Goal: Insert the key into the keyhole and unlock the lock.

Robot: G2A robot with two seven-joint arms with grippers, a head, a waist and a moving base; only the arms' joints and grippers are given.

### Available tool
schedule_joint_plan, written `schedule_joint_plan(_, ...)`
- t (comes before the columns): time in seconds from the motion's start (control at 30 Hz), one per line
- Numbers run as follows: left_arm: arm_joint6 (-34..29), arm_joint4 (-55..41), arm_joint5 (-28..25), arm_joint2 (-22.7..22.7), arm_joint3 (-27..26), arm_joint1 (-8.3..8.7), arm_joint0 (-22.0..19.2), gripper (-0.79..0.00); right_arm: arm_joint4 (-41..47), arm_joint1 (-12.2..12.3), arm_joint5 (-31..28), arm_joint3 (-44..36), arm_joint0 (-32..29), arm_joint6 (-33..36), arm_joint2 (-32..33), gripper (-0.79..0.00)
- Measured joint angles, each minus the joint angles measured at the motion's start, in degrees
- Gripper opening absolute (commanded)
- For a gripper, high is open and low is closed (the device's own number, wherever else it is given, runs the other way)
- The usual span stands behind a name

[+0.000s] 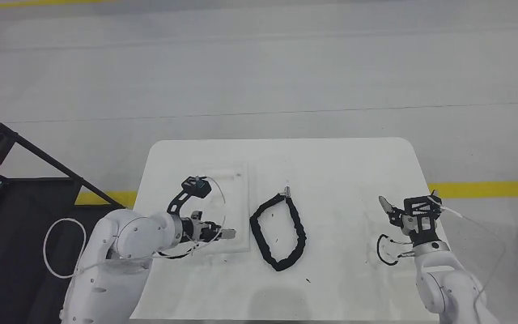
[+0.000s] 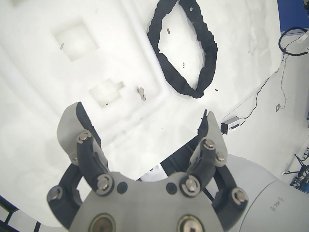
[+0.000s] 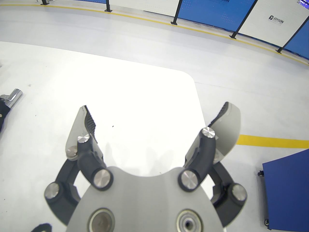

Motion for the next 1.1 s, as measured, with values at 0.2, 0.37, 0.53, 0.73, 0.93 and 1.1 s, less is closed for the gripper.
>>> schedule_joint_plan(0.2, 0.34, 4.99, 2.75, 5.09, 2.36, -0.12, -2.75, 0.000, 0.00, 0.00, 0.00, 0.00, 0.00, 0.00, 0.00, 0.000)
schedule_joint_plan(0.37, -0.40, 6.42, 3.93, 7.87, 2.61, -0.19, -4.30, -0.292, 0.00, 0.00, 0.00, 0.00, 0.00, 0.00, 0.00, 0.000)
schedule_joint_plan(0.53, -1.09, 7.34, 4.64, 10.20, 2.95, -0.24, -5.05, -0.403, 0.00, 0.00, 0.00, 0.00, 0.00, 0.00, 0.00, 0.000)
schedule_joint_plan(0.73, -1.39, 8.20, 5.49, 12.18, 4.69, -0.29, -6.12, -0.434, 0.00, 0.00, 0.00, 0.00, 0.00, 0.00, 0.00, 0.000)
schedule_joint_plan(0.93, -1.38, 8.01, 5.92, 12.97, 6.07, -0.30, -7.27, -0.465, 0.00, 0.00, 0.00, 0.00, 0.00, 0.00, 0.00, 0.000)
schedule_joint_plan(1.1, -1.52, 7.83, 6.02, 13.43, 6.51, -0.23, -7.62, -0.440, 0.00, 0.00, 0.00, 0.00, 0.00, 0.00, 0.00, 0.000)
